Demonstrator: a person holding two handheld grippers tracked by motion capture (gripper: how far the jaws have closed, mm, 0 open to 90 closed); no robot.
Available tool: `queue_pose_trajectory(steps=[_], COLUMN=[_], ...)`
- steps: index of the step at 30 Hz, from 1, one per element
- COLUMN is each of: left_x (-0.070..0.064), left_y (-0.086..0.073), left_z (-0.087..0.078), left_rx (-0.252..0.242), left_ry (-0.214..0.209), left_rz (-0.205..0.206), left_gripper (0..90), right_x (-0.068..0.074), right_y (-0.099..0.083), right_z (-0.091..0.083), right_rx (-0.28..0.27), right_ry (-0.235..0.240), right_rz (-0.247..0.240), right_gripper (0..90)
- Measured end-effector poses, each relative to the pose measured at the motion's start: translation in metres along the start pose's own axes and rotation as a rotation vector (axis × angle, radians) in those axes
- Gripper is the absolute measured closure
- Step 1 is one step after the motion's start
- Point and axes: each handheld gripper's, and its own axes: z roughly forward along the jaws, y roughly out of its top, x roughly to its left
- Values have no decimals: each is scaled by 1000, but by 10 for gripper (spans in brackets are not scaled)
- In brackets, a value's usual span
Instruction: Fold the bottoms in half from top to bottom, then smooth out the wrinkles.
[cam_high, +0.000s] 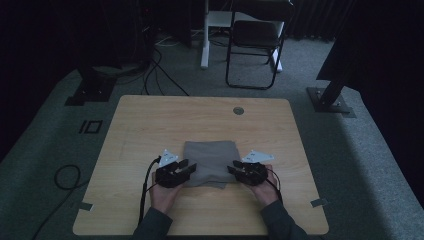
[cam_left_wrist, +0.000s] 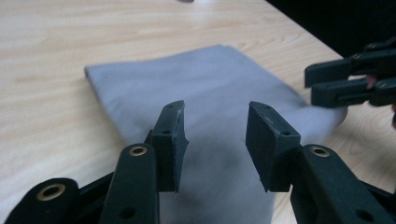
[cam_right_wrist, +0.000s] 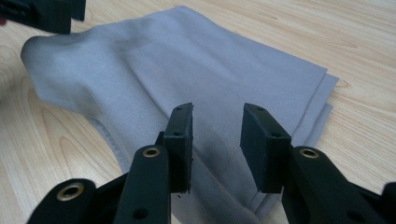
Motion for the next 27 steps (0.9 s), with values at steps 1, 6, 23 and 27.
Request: queue_pose_trajectory(steps=[1,6,23,27], left_x=[-1,-6,-16,-16], left_y=[2,8,-34,-43], left_z=[2,16,33,27], left_rx=[0,21,149,171], left_ry=[-1,0,47,42], left_rz=[3,21,75,79], left_gripper=[574,564,501,497], right_x=[0,2,3,6], right_y=[0,3,-9,-15], right_z=[0,3,26,24], right_rx=[1,-1,112,149], right_ry=[-1,6,20,26], right_rz=[1,2,28,0], right_gripper=[640,606,416,401])
